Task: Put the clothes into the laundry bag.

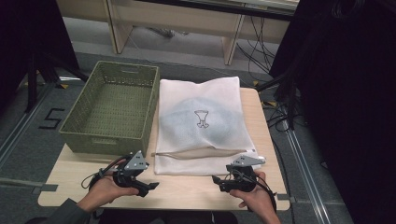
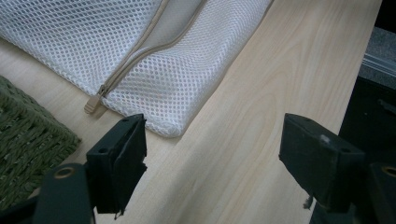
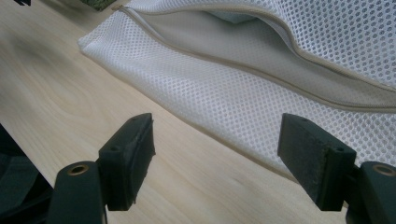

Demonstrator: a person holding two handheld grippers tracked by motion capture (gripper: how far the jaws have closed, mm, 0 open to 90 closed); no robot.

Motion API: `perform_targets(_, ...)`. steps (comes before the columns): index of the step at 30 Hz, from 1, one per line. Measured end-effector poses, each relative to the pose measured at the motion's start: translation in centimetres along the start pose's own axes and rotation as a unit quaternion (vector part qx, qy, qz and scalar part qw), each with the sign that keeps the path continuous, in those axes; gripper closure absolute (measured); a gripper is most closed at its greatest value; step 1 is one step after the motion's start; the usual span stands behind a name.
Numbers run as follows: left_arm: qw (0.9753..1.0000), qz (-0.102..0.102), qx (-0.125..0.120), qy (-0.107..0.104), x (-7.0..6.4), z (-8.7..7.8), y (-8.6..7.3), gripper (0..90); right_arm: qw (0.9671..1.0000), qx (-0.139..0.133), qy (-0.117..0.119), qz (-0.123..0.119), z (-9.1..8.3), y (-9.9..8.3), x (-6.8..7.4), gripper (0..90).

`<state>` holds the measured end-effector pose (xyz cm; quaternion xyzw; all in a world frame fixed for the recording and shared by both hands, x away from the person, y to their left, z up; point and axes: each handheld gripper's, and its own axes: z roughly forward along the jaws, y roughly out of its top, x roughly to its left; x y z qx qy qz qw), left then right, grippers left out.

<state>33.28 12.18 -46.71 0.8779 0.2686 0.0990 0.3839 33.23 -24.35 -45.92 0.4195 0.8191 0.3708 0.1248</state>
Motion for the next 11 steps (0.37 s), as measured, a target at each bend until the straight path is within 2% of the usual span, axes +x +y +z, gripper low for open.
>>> perform_targets(2,1.0,0.008,0.001,0.001,0.11,-0.02,0.05,22.5,0.9999,-0.001,-0.004,-0.014,-0.06,0.07,-0.24,28.1)
perform_targets(4,1.0,-0.001,0.001,0.0,0.03,0.05,0.0,22.5,0.9999,-0.001,-0.005,-0.014,-0.05,0.08,-0.24,28.1)
perform_targets(6,1.0,0.0,0.001,-0.001,0.03,0.06,0.0,22.6,0.9999,-0.001,-0.006,-0.015,-0.03,0.07,-0.26,28.1)
perform_targets(7,1.0,0.0,0.001,0.0,0.04,0.05,0.0,22.6,0.9999,0.0,-0.005,-0.013,-0.03,0.08,-0.27,28.1)
perform_targets(8,1.0,0.007,0.005,0.004,0.12,-0.02,0.03,22.6,0.9999,0.007,0.002,0.01,-0.14,0.12,-0.04,28.1)
perform_targets(9,1.0,0.009,0.004,0.002,0.14,0.02,0.03,22.6,1.0,0.004,-0.001,0.004,-0.1,0.12,-0.16,28.1)
perform_targets(11,0.9999,0.009,0.006,0.001,0.22,0.07,0.02,22.6,1.0,0.004,-0.001,0.008,-0.13,0.1,-0.16,28.1)
